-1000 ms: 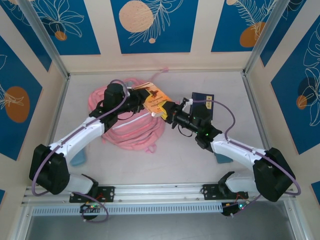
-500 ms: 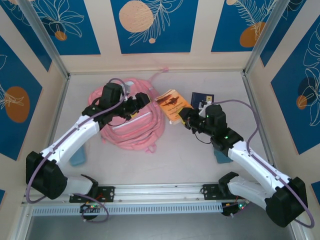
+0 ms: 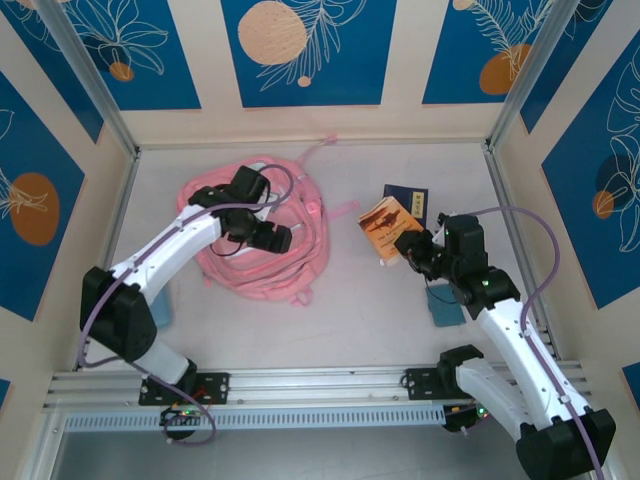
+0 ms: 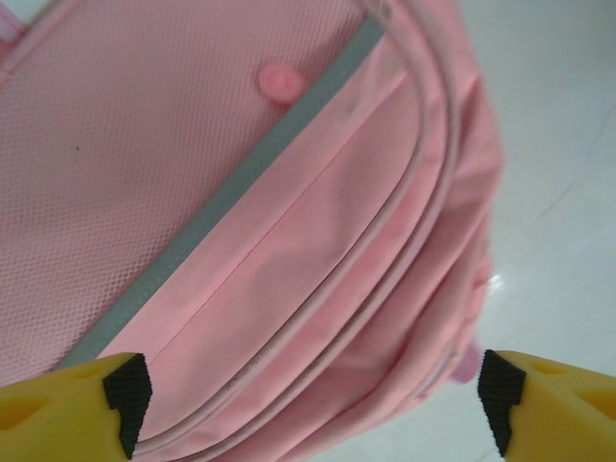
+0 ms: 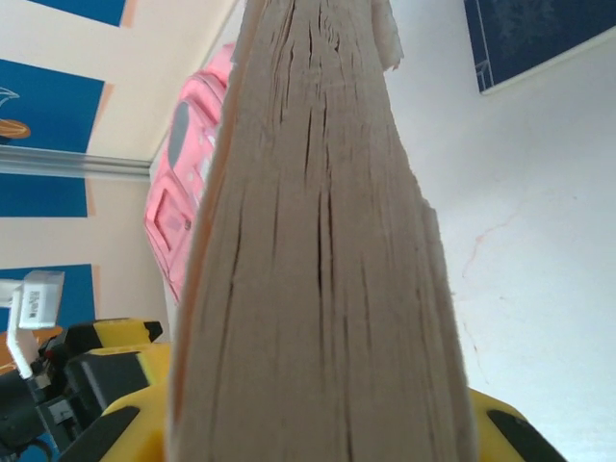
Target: Pack the student bag
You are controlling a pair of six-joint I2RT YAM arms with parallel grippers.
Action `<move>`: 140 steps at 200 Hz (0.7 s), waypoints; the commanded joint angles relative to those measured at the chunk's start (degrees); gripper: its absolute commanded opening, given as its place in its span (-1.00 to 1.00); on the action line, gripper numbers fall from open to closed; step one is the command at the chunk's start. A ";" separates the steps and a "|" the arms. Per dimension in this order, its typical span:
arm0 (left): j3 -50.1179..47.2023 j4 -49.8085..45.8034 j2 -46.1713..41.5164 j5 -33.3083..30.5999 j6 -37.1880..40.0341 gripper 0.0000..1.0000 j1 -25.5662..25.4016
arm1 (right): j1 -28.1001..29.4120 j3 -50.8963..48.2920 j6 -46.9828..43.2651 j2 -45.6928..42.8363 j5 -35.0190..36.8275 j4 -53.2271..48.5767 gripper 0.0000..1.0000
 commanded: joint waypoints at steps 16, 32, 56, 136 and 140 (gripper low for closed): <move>5.93 -8.60 7.10 -7.52 9.71 0.64 -1.21 | -1.45 0.11 -2.27 0.88 -5.95 1.46 -0.71; 8.19 -10.52 10.51 -7.38 10.65 0.55 -1.30 | -1.53 -0.14 -2.18 1.56 -6.62 2.33 -0.71; 9.73 -11.53 13.29 -5.26 12.88 0.48 -1.66 | -1.95 0.18 -2.80 2.90 -7.32 2.70 -0.71; 9.59 -11.40 17.61 -4.37 16.27 0.27 -2.42 | -2.75 -0.25 -2.75 4.43 -9.03 3.14 -0.71; 9.52 -11.22 17.79 -4.74 16.29 0.26 -2.42 | -2.79 -0.32 -2.75 4.36 -9.02 3.14 -0.72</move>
